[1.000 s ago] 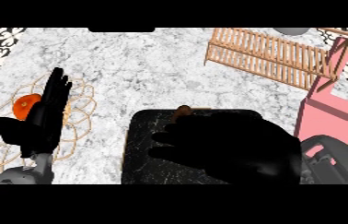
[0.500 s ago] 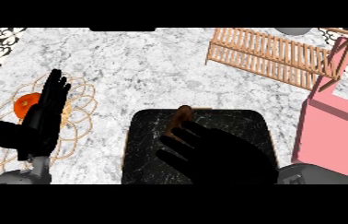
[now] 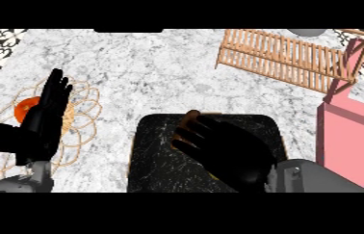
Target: Pick the lemon from the tray and place it in the tiered shelf
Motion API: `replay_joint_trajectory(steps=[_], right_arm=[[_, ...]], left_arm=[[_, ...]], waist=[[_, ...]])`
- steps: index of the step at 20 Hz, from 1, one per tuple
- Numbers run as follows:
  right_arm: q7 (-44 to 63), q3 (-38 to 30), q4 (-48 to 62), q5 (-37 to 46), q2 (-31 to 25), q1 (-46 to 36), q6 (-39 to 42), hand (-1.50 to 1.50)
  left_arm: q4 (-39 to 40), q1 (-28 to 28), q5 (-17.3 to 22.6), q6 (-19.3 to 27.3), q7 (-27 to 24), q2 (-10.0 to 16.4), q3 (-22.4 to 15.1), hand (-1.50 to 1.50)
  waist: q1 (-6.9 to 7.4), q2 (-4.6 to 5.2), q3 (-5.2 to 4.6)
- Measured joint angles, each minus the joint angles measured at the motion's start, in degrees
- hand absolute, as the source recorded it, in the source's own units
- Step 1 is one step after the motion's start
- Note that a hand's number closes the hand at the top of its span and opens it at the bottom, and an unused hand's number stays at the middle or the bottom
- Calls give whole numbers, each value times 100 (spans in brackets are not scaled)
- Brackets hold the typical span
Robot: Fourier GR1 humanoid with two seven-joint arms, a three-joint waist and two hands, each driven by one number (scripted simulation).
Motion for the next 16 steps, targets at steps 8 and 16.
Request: replay_joint_trajectory(steps=[8,16], right_arm=[[-951,-39,601,1037,188,527,-221,-150],[-1819,-261,1240,1798,588,784,-499,-150]], left_arm=[[29,-6,-119,-221,32,-153,190,0],[115,-1,-291,-381,-11,-372,332,0]], waist=[[-4,1,0],[-4,0,0]])
